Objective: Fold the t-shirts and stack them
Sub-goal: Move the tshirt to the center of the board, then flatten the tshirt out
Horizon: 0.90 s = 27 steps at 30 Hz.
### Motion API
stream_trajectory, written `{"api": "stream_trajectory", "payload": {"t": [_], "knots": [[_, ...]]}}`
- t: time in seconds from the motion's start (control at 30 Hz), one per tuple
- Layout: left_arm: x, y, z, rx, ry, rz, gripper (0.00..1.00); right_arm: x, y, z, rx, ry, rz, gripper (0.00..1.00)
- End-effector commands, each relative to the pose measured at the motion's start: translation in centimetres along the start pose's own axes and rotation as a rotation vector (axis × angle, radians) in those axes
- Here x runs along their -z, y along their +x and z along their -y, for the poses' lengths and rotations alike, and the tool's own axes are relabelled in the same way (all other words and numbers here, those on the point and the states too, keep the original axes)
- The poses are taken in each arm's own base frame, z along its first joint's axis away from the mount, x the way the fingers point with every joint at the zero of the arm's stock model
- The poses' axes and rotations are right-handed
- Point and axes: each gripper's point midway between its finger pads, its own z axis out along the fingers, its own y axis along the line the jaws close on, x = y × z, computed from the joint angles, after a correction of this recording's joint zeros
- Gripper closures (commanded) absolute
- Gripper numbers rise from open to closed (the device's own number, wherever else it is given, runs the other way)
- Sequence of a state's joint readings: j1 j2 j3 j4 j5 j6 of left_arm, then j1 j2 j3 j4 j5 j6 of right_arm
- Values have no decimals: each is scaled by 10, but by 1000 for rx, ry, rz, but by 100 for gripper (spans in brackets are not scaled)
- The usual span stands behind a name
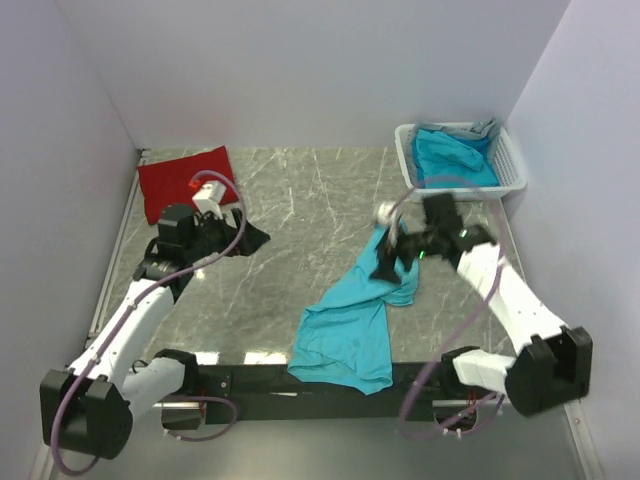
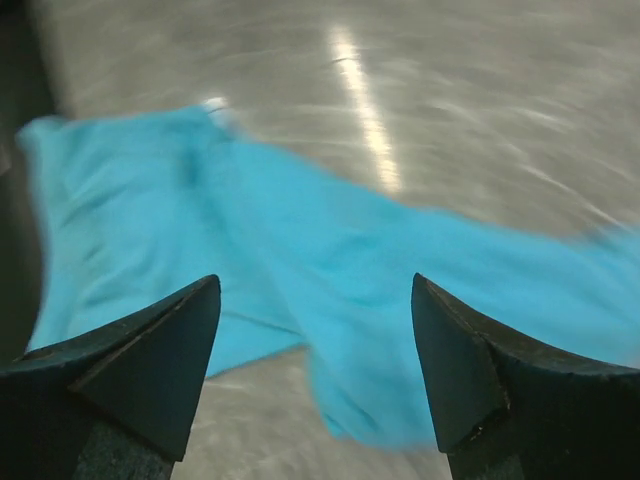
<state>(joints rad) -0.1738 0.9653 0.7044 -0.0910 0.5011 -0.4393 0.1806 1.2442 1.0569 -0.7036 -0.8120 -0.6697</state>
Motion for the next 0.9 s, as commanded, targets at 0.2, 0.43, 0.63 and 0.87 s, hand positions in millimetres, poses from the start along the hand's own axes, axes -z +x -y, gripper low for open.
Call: {"api": "stream_trajectory", "payload": {"t": [0.2,0.43,0.63,0.87], "knots": [[14,11,18,34,-96,-42,23,-64,48,-109,427,-253,-68,20],[53,44,16,337,-150,45,26,-116,44,-111,518,-150,-148,26],[65,71,10,458,-188,9,28,-143,61,-137,533,-228,-258,43],[70,59,14,432,-190,38,28,-146,79,-158,521,-301,-307,54]]}}
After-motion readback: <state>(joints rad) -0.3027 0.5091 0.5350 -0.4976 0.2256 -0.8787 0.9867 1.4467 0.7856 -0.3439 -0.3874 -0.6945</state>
